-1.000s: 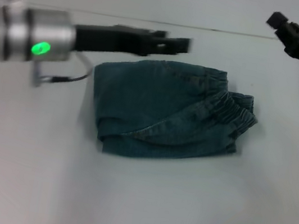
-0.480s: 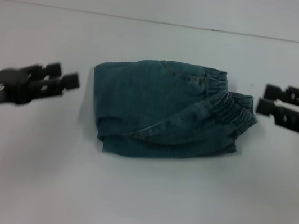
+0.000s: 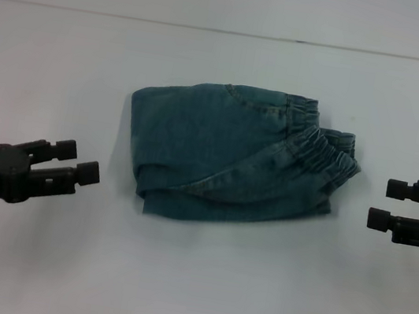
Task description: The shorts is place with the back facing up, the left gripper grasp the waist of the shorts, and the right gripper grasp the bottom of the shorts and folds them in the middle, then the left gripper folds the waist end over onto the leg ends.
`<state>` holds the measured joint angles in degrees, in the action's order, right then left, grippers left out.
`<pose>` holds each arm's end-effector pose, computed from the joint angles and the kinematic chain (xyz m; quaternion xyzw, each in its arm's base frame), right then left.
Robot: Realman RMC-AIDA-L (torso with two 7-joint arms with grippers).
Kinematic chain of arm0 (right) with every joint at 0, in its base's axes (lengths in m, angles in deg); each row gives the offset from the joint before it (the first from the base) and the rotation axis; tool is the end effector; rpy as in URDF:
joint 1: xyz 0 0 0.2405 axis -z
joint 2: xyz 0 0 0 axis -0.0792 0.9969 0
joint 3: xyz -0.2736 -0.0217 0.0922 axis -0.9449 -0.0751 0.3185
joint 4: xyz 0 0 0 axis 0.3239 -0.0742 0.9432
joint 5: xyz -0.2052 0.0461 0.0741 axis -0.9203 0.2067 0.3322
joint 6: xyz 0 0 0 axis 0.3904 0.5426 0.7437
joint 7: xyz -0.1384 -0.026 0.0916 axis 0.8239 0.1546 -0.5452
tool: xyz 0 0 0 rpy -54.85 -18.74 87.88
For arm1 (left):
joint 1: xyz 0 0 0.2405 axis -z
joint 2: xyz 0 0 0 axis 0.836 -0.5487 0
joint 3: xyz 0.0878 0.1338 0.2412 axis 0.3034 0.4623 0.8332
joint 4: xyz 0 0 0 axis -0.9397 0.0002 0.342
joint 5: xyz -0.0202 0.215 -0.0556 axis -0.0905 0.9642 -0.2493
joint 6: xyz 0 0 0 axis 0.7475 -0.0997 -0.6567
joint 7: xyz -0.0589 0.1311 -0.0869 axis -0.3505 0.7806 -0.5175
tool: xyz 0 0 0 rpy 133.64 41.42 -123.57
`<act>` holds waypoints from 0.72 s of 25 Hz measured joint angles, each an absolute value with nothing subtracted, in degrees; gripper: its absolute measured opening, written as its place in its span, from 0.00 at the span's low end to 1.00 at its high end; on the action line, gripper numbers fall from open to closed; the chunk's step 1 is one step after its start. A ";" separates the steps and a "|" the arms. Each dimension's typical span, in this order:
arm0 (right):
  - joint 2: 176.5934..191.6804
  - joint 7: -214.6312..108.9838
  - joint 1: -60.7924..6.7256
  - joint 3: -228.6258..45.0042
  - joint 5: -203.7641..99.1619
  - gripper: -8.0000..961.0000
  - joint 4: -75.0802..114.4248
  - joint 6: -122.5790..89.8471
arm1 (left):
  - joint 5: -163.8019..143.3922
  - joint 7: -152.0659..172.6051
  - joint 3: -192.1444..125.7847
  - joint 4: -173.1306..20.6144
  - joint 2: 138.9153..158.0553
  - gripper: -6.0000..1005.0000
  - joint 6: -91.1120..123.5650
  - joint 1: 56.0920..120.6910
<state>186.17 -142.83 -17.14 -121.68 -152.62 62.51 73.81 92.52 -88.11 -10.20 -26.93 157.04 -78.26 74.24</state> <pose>0.3299 0.3223 0.0264 -0.9111 0.3163 0.2333 0.1240 -0.3227 0.2905 0.0034 -0.8502 -0.3952 -0.3232 0.1286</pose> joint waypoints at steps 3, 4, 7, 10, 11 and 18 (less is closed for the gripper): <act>186.30 -142.84 -17.05 -121.28 -152.73 0.97 62.42 73.24 | 93.18 -87.90 -9.91 -26.93 157.09 0.94 -77.80 74.80; 186.31 -142.84 -16.97 -121.25 -152.73 0.97 62.41 73.11 | 93.21 -87.89 -9.92 -26.93 157.09 0.94 -77.59 74.83; 186.44 -142.86 -16.83 -121.25 -152.83 0.97 62.40 73.02 | 93.24 -87.88 -9.91 -26.97 157.09 0.94 -76.51 74.90; 186.59 -142.87 -16.75 -121.25 -153.02 0.97 62.40 72.82 | 93.30 -87.64 -9.81 -27.16 157.08 0.94 -75.46 74.90; 186.65 -142.88 -16.75 -121.26 -153.07 0.97 62.36 72.67 | 93.40 -87.53 -9.75 -27.24 157.10 0.94 -75.11 74.90; 186.93 -142.91 -16.72 -121.35 -153.16 0.97 62.26 71.61 | 93.74 -87.38 -8.84 -27.53 157.23 0.94 -73.41 74.80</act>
